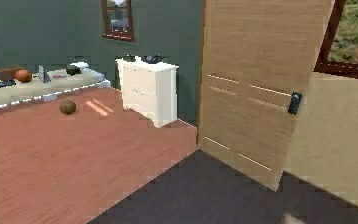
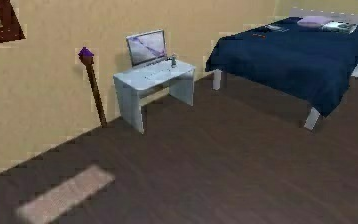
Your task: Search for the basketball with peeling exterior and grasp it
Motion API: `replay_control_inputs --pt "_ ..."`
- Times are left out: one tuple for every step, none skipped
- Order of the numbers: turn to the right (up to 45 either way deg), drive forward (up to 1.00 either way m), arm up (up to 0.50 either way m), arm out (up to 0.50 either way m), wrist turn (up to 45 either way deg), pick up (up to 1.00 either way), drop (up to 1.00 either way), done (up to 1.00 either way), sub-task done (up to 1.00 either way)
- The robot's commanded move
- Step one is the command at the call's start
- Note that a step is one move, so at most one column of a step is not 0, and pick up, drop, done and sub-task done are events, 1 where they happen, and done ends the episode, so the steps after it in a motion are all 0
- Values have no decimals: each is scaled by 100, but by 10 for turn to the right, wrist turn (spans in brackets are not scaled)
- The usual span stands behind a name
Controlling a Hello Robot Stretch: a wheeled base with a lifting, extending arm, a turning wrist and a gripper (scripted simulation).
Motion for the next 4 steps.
replay_control_inputs --pt "-210 0 0 0 0 0 0 0 0" --pt "0 60 0 0 0 0 0 0 0" --pt "-300 0 0 0 0 0 0 0 0" --pt "0 5 0 0 0 0 0 0 0"
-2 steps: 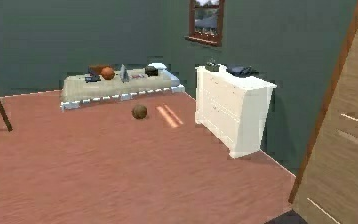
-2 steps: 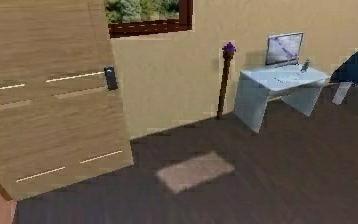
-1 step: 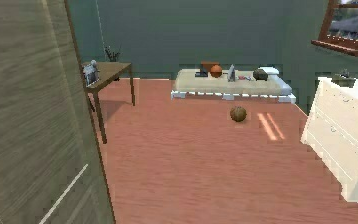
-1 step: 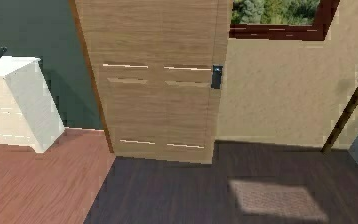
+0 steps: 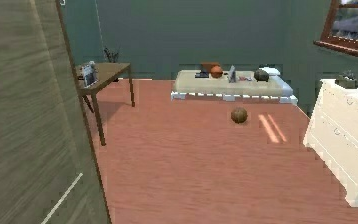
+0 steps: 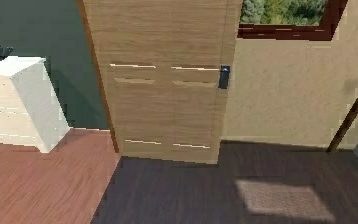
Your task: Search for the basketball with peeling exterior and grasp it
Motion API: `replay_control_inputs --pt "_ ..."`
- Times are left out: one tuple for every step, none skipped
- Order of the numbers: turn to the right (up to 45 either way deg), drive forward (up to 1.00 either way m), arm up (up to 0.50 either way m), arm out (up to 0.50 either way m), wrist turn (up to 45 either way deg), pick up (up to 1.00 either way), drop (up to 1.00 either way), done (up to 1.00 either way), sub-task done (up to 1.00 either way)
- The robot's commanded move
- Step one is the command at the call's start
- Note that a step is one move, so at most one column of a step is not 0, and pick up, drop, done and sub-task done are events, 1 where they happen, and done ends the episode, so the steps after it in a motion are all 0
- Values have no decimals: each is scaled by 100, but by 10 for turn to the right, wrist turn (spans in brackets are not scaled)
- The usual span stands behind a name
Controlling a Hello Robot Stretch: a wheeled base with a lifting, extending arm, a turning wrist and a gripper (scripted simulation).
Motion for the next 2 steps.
replay_control_inputs --pt "90 0 0 0 0 0 0 0 0" --pt "0 100 0 0 0 0 0 0 0"
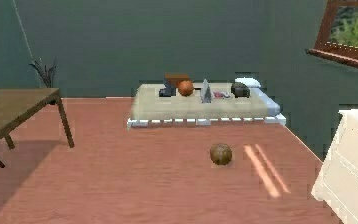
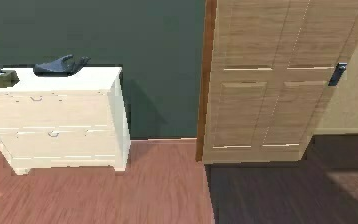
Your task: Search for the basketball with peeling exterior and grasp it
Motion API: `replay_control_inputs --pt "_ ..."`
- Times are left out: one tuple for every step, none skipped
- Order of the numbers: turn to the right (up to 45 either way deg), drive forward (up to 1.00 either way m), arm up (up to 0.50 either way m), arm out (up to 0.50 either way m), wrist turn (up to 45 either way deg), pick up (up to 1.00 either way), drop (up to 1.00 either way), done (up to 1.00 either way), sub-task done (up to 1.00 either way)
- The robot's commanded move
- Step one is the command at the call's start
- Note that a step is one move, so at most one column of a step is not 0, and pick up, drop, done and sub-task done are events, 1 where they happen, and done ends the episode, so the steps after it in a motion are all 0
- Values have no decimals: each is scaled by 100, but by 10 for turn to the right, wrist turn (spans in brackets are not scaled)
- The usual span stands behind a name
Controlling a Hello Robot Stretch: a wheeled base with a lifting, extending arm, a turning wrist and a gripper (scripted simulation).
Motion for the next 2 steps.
replay_control_inputs --pt "0 100 0 0 0 0 0 0 0" --pt "-450 0 0 0 0 0 0 0 0"
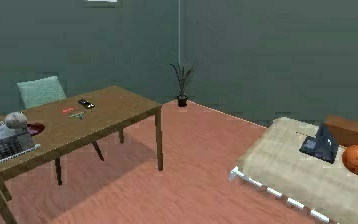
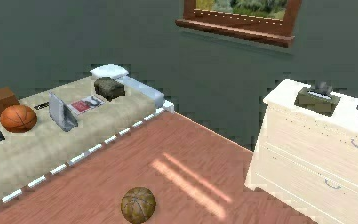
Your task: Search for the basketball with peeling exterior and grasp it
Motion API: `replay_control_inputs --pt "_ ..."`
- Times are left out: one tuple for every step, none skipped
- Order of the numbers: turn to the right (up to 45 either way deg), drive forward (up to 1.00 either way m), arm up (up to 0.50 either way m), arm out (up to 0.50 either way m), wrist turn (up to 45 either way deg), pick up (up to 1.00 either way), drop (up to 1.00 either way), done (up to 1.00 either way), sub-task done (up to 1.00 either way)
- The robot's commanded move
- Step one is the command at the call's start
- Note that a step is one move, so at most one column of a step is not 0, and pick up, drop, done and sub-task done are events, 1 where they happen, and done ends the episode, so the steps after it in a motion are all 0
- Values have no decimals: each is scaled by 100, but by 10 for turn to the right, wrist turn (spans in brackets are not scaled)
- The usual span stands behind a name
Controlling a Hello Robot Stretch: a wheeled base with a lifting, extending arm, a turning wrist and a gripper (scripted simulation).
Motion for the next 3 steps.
replay_control_inputs --pt "-120 0 0 0 0 0 0 0 0" --pt "0 0 16 0 0 0 0 0 0" --pt "0 0 0 44 0 0 0 0 0"
